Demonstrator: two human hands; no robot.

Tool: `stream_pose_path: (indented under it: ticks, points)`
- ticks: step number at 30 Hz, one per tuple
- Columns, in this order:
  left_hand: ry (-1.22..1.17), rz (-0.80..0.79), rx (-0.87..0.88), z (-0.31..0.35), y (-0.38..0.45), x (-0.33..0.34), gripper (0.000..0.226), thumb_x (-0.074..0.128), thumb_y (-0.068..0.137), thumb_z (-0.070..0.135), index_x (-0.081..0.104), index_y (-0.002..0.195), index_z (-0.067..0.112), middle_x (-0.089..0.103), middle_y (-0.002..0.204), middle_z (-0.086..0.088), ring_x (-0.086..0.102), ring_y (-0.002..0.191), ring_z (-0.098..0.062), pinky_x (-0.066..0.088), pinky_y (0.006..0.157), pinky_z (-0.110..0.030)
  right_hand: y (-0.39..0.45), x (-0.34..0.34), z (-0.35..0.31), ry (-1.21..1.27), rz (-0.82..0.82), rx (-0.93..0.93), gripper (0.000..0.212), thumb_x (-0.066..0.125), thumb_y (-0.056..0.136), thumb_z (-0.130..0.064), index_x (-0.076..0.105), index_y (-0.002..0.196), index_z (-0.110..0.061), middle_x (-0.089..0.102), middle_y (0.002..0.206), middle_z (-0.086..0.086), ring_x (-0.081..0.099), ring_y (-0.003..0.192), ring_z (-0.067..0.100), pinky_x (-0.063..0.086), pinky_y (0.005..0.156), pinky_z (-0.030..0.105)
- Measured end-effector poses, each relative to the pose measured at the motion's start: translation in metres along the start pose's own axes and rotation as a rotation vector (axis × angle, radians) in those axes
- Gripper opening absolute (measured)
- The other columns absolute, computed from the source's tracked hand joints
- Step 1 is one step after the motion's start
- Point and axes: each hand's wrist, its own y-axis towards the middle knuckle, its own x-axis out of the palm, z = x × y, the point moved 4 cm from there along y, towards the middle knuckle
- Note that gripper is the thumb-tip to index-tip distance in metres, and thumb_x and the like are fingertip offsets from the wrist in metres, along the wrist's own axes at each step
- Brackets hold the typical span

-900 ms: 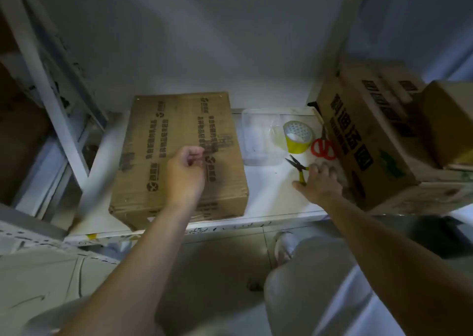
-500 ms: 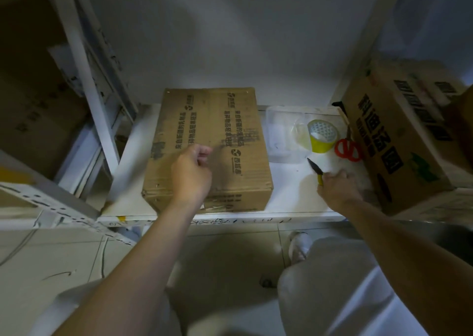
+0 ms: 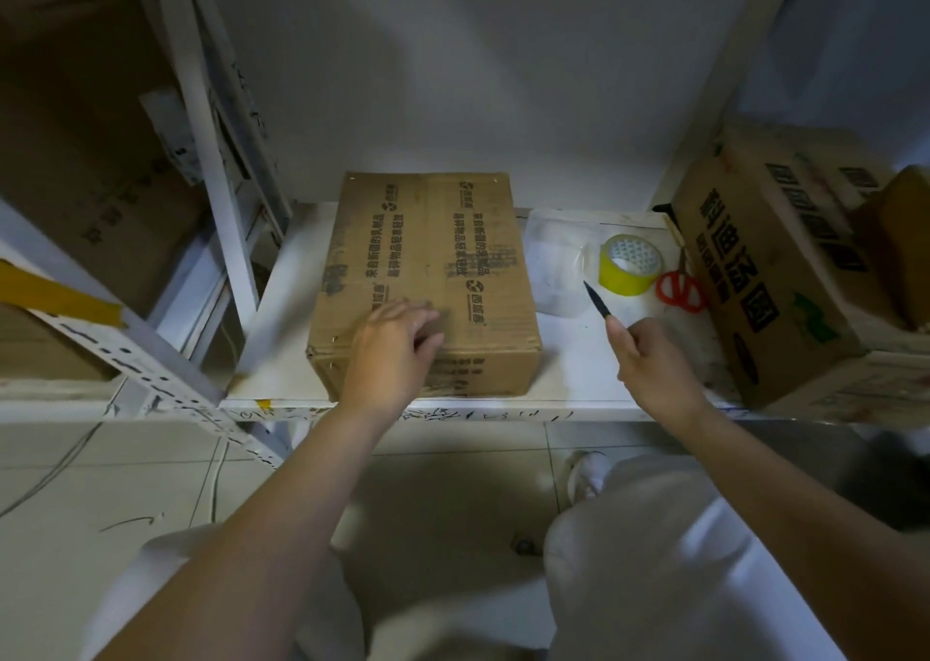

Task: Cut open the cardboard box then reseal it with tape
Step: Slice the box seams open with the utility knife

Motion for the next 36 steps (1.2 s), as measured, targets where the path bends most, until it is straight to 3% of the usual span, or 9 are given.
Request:
stream_pose_path:
  ticks: [8,10,12,17,21,28,31,34,36]
  points:
    - [0.272,-0.086,0.165,0.018,-0.022,0.022,0.044,0.048,0.098,0.037,0.048,0.141,0.029,0.035,0.155,0.005,0.022,0.147,-0.016,0.007,0.119,-0.044,-0.022,0.009,-0.031,0.258,-0.032,-0.003,0.045,0.041,0.090,-0.059,0.045,0.097,-0.015,0.055,0.074,0.001,0.057,0.071,0.020,0.047,0.068,0.036]
    - [0.271,0.000,0.084,0.007,-0.023,0.011,0.045,0.049,0.097,0.037,0.047,0.141,0.028,0.033,0.156,0.002,0.021,0.147,-0.018,0.006,0.118,-0.048,-0.024,0.014,-0.041,0.285,-0.088,0.029,0.039,0.046,0.092,-0.053,0.044,0.112,-0.019,0.058,0.086,0.001,0.059,0.083,0.021,0.049,0.079,0.039]
    - [0.299,0.131,-0.074,-0.014,-0.022,-0.007,0.048,0.050,0.096,0.038,0.045,0.142,0.025,0.031,0.156,-0.004,0.020,0.147,-0.023,0.008,0.117,-0.054,-0.024,0.018,-0.054,0.278,-0.126,0.016,0.030,0.051,0.092,-0.046,0.052,0.098,-0.017,0.059,0.086,0.006,0.060,0.084,0.028,0.049,0.080,0.044]
    - [0.170,0.093,-0.479,-0.062,-0.021,-0.034,0.055,0.045,0.095,0.046,0.031,0.143,0.022,0.034,0.146,-0.019,0.036,0.134,-0.039,0.034,0.108,-0.057,-0.023,0.025,-0.083,0.170,-0.130,0.035,0.019,0.056,0.085,-0.028,0.052,0.073,-0.015,0.050,0.072,0.005,0.047,0.066,0.019,0.032,0.054,0.029]
    - [-0.006,0.038,-0.423,-0.060,-0.026,-0.030,0.055,0.045,0.098,0.041,0.031,0.144,0.016,0.057,0.125,-0.017,0.057,0.110,-0.036,0.046,0.085,-0.039,-0.025,0.032,-0.099,0.172,-0.102,0.043,0.018,0.059,0.084,-0.025,0.057,0.088,-0.008,0.054,0.077,0.002,0.050,0.075,0.019,0.038,0.058,0.028]
    - [0.082,0.090,-0.447,-0.042,-0.046,-0.027,0.056,0.048,0.094,0.048,0.036,0.141,0.018,0.058,0.112,-0.017,0.058,0.102,-0.037,0.045,0.079,-0.037,-0.005,0.028,-0.105,0.121,-0.094,0.062,0.023,0.061,0.082,-0.028,0.054,0.098,-0.013,0.059,0.092,0.005,0.055,0.086,0.024,0.043,0.072,0.032]
    - [0.297,0.096,-0.437,-0.036,-0.047,-0.029,0.046,0.046,0.094,0.050,0.049,0.132,0.024,0.050,0.125,-0.018,0.045,0.124,-0.037,0.039,0.100,-0.047,-0.001,0.025,-0.105,0.092,-0.153,0.026,0.024,0.061,0.083,-0.028,0.054,0.101,-0.014,0.059,0.096,0.007,0.055,0.088,0.023,0.045,0.075,0.034]
    - [0.498,0.046,-0.159,-0.016,-0.040,-0.021,0.040,0.040,0.098,0.046,0.050,0.134,0.033,0.020,0.158,-0.010,0.006,0.149,-0.029,0.006,0.117,-0.055,-0.004,0.025,-0.102,0.074,-0.185,-0.003,0.027,0.061,0.084,-0.027,0.054,0.106,-0.012,0.061,0.096,0.008,0.055,0.085,0.021,0.044,0.069,0.032]
    - [0.495,-0.042,0.022,-0.007,-0.038,-0.010,0.043,0.033,0.100,0.044,0.042,0.141,0.035,0.021,0.160,-0.003,0.005,0.150,-0.023,0.003,0.119,-0.053,-0.008,0.025,-0.100,0.045,-0.175,-0.017,0.029,0.062,0.084,-0.027,0.053,0.106,-0.012,0.060,0.096,0.007,0.055,0.083,0.020,0.043,0.067,0.031]
